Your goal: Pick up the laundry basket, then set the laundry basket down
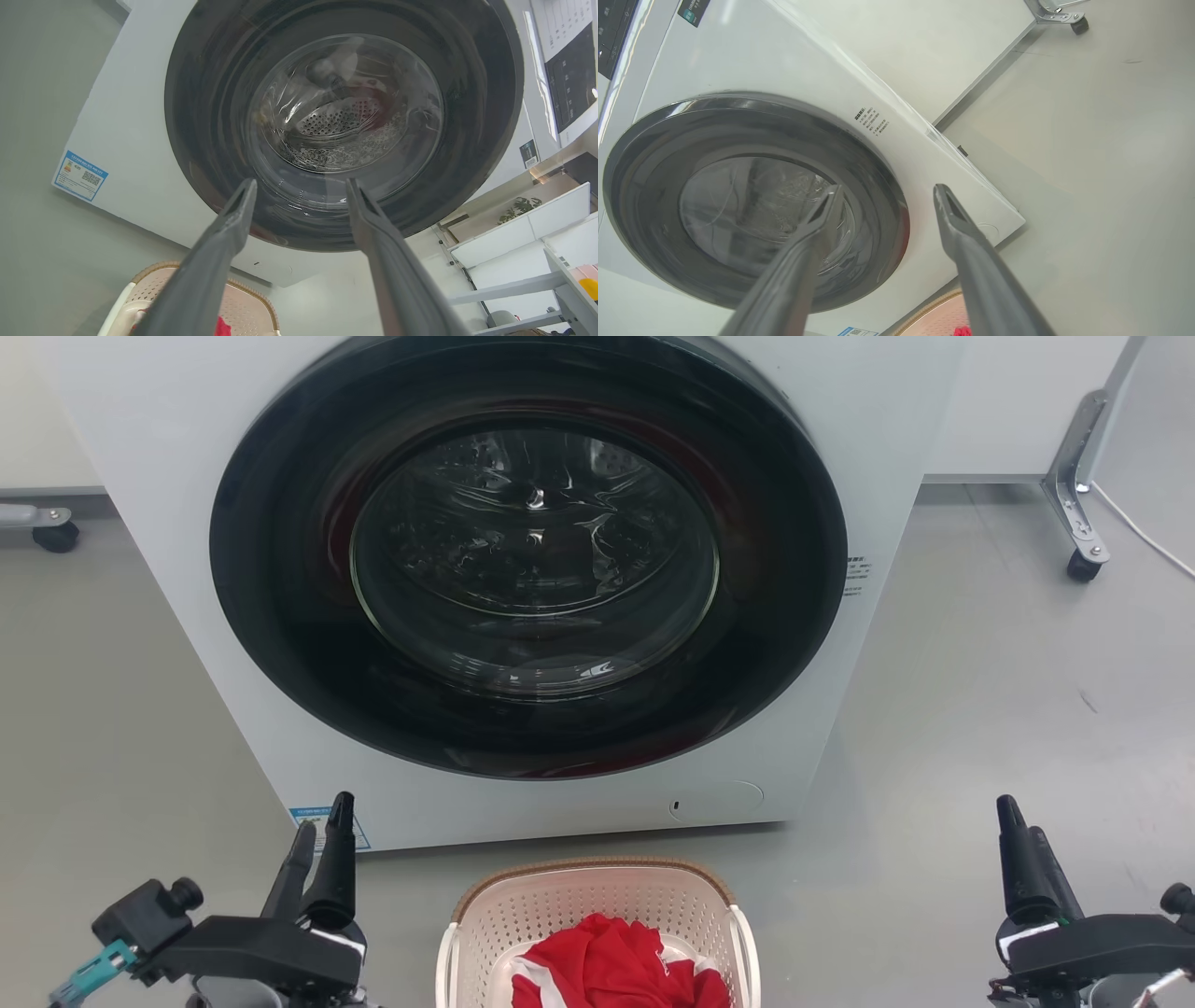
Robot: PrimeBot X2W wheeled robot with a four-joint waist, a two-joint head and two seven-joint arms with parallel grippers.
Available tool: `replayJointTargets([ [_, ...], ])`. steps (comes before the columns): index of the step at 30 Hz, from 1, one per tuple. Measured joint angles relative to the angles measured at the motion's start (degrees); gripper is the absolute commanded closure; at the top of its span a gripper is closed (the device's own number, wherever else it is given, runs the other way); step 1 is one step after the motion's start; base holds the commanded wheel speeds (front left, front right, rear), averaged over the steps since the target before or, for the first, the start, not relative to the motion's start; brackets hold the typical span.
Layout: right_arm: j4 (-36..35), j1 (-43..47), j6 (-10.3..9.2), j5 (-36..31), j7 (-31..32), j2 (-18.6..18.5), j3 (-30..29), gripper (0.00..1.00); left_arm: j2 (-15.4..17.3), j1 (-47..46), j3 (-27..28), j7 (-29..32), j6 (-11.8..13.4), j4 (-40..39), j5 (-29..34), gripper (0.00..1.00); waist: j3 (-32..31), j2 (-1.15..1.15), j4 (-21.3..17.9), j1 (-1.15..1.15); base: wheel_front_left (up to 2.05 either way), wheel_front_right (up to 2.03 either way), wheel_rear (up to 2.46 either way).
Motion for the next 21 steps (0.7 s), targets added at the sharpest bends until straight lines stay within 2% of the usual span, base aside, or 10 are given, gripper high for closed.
replayJointTargets([
  [9,-1.37,-0.20,-1.51,-9.32,-1.86,-1.82,3.31,0.00,1.12,-0.54,-2.85,-1.98,1.49,-1.63,8.60,0.00,-0.02,0.00,-0.04,0.00,0.00,0.00,0.00],
  [21,-2.63,-0.53,-3.44,-19.65,-4.30,-3.48,6.60,0.00,1.66,-0.58,-6.05,-4.41,3.30,-2.40,16.95,0.00,-0.06,0.00,-0.15,0.00,0.00,0.00,0.00],
])
